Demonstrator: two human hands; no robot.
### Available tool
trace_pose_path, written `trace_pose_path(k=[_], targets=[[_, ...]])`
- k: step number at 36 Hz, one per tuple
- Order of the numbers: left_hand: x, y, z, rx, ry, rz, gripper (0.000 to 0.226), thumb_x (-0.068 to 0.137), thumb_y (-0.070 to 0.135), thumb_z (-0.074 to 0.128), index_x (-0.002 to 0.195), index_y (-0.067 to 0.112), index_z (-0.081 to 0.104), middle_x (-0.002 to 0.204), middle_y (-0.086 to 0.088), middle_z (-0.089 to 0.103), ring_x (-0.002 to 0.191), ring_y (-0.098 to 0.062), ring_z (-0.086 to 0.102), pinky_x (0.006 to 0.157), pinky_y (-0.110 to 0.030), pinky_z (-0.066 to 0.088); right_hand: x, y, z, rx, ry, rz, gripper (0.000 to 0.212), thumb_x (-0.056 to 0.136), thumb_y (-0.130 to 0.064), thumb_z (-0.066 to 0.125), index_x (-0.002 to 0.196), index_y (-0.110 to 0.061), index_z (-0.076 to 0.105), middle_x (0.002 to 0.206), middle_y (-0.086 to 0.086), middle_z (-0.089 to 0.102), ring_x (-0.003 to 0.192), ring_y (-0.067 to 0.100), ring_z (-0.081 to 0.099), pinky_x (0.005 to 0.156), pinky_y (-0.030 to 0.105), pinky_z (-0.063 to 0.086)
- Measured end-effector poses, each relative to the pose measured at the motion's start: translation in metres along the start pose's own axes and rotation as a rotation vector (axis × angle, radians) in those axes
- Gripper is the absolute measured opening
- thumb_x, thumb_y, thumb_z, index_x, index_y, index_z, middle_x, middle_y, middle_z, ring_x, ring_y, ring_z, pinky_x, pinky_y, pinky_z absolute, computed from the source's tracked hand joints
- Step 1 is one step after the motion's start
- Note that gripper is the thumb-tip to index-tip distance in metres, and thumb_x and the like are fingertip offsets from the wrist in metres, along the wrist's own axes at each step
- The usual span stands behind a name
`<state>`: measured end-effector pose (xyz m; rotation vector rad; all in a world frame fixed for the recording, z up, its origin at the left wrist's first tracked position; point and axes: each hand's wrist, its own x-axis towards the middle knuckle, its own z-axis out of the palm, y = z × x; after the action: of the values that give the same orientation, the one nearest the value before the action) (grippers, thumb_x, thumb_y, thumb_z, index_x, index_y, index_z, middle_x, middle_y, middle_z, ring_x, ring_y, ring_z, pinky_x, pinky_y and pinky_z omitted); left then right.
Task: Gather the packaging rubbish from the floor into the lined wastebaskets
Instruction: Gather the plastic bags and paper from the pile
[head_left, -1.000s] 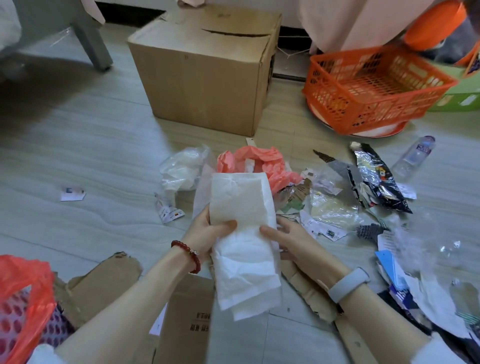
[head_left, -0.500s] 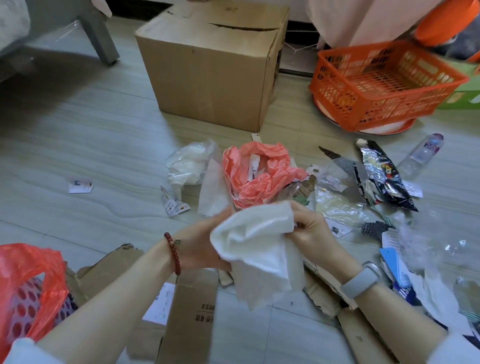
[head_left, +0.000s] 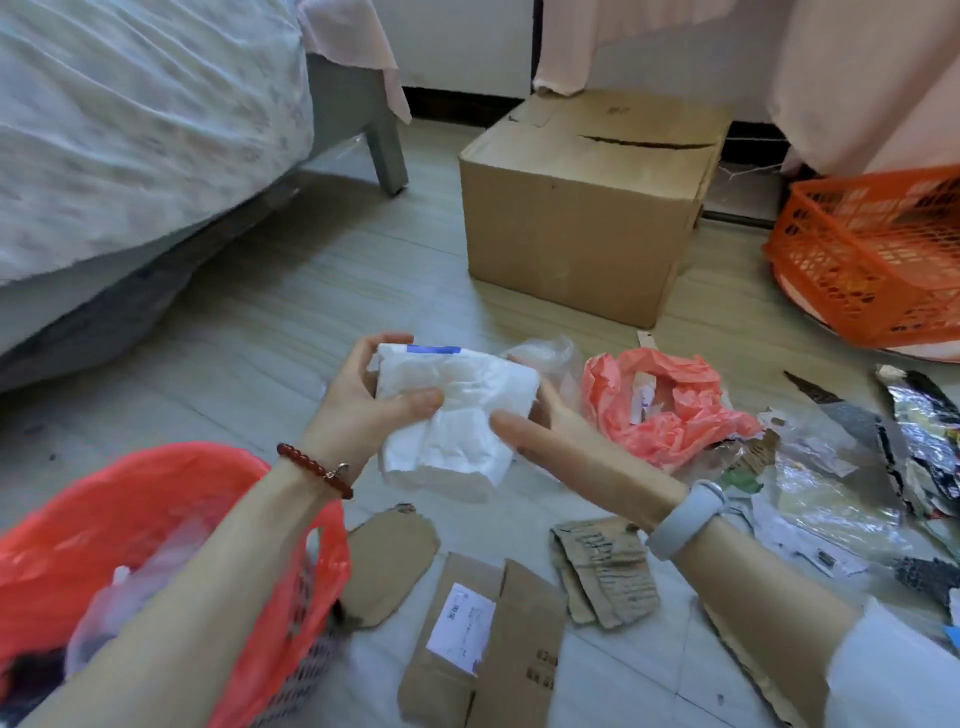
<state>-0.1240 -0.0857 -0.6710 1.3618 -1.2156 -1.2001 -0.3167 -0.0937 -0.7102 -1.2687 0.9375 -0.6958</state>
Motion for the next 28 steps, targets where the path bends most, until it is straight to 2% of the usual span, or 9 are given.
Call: trace_pose_path(k=[3, 6, 10, 13, 15, 19, 22, 25, 28], targets=[[-0.016, 0.012, -0.056, 0.114, 0.121, 0.156, 0.044, 0.068, -0.004, 0.074, 0.098, 0.020, 0.051, 0.083, 0.002, 0.058, 0.062, 0.006, 0.058, 0.055, -0.012, 0.048, 0.027, -0.029, 0.048, -0.103, -0.012, -0.100, 0.051, 0.077, -0.024, 0.073, 0.120, -0.013, 0.048, 0.116, 0.004, 0.061, 0.105, 0.017, 0.061, 0.091, 0.035, 0.051], [-0.040, 0.016, -0.110, 0.229, 0.182, 0.254, 0.040, 0.061, 0.013, 0.070, 0.092, 0.026, 0.048, 0.081, 0.007, 0.055, 0.063, 0.006, 0.053, 0.057, -0.010, 0.045, 0.046, -0.053, 0.098, -0.213, -0.030, -0.220, 0.028, 0.078, -0.011, 0.070, 0.100, -0.007, 0.052, 0.091, 0.006, 0.058, 0.085, 0.021, 0.058, 0.075, 0.037, 0.049], [-0.072, 0.010, -0.182, 0.334, 0.186, 0.182, 0.047, 0.054, 0.034, 0.074, 0.095, 0.033, 0.051, 0.102, 0.008, 0.056, 0.081, 0.008, 0.056, 0.073, -0.011, 0.046, 0.058, -0.069, 0.163, -0.491, -0.056, -0.418, 0.033, 0.071, -0.030, 0.061, 0.099, -0.016, 0.051, 0.088, 0.005, 0.062, 0.083, 0.026, 0.060, 0.074, 0.048, 0.051], [-0.095, 0.000, -0.240, 0.582, 0.119, -0.014, 0.060, 0.044, 0.056, 0.064, 0.102, 0.050, 0.049, 0.124, 0.015, 0.040, 0.114, 0.007, 0.039, 0.099, -0.018, 0.031, 0.059, -0.064, 0.204, -0.728, -0.078, -0.523, 0.036, 0.070, -0.035, 0.055, 0.104, -0.023, 0.049, 0.088, -0.004, 0.060, 0.083, 0.024, 0.057, 0.073, 0.041, 0.048], [-0.112, -0.012, -0.270, 0.710, 0.051, -0.134, 0.078, 0.044, 0.060, 0.062, 0.117, 0.045, 0.039, 0.129, 0.015, 0.032, 0.119, 0.008, 0.027, 0.100, -0.013, 0.020, 0.061, -0.051, 0.230, -0.962, -0.137, -0.534, 0.040, 0.075, -0.037, 0.052, 0.109, -0.017, 0.046, 0.092, -0.004, 0.053, 0.087, 0.027, 0.055, 0.067, 0.036, 0.040], [-0.133, -0.056, -0.303, 0.805, 0.136, -0.250, 0.080, 0.070, 0.037, 0.068, 0.139, 0.018, 0.031, 0.140, 0.000, 0.032, 0.131, -0.009, 0.027, 0.104, -0.017, 0.017, 0.073, -0.005, 0.270, -1.389, -0.363, -0.510, 0.044, 0.082, -0.031, 0.051, 0.119, -0.013, 0.036, 0.123, 0.003, 0.044, 0.095, 0.032, 0.056, 0.062, 0.035, 0.040], [-0.139, -0.091, -0.301, 0.809, 0.274, -0.246, 0.064, 0.086, 0.017, 0.061, 0.142, 0.013, 0.029, 0.146, -0.010, 0.032, 0.136, -0.020, 0.029, 0.108, -0.021, 0.018, 0.085, 0.028, 0.292, -1.507, -0.596, -0.471, 0.075, 0.082, -0.020, 0.052, 0.144, -0.029, 0.010, 0.153, 0.002, 0.017, 0.094, 0.035, 0.061, 0.057, 0.033, 0.044], [-0.142, -0.111, -0.290, 0.813, 0.369, -0.227, 0.066, 0.088, 0.018, 0.056, 0.145, 0.021, 0.023, 0.148, -0.005, 0.030, 0.133, -0.021, 0.035, 0.105, -0.027, 0.028, 0.092, 0.044, 0.309, -1.628, -0.752, -0.493, 0.080, 0.080, -0.024, 0.058, 0.144, -0.035, 0.012, 0.149, 0.006, 0.021, 0.099, 0.035, 0.059, 0.059, 0.033, 0.042], [-0.142, -0.118, -0.284, 0.844, 0.471, -0.181, 0.062, 0.090, 0.015, 0.051, 0.144, 0.025, 0.022, 0.146, -0.001, 0.032, 0.127, -0.022, 0.042, 0.098, -0.030, 0.036, 0.094, 0.073, 0.308, -1.673, -0.852, -0.346, 0.088, 0.079, -0.037, 0.065, 0.146, -0.033, 0.008, 0.145, 0.013, 0.023, 0.110, 0.038, 0.050, 0.081, 0.041, 0.045]])
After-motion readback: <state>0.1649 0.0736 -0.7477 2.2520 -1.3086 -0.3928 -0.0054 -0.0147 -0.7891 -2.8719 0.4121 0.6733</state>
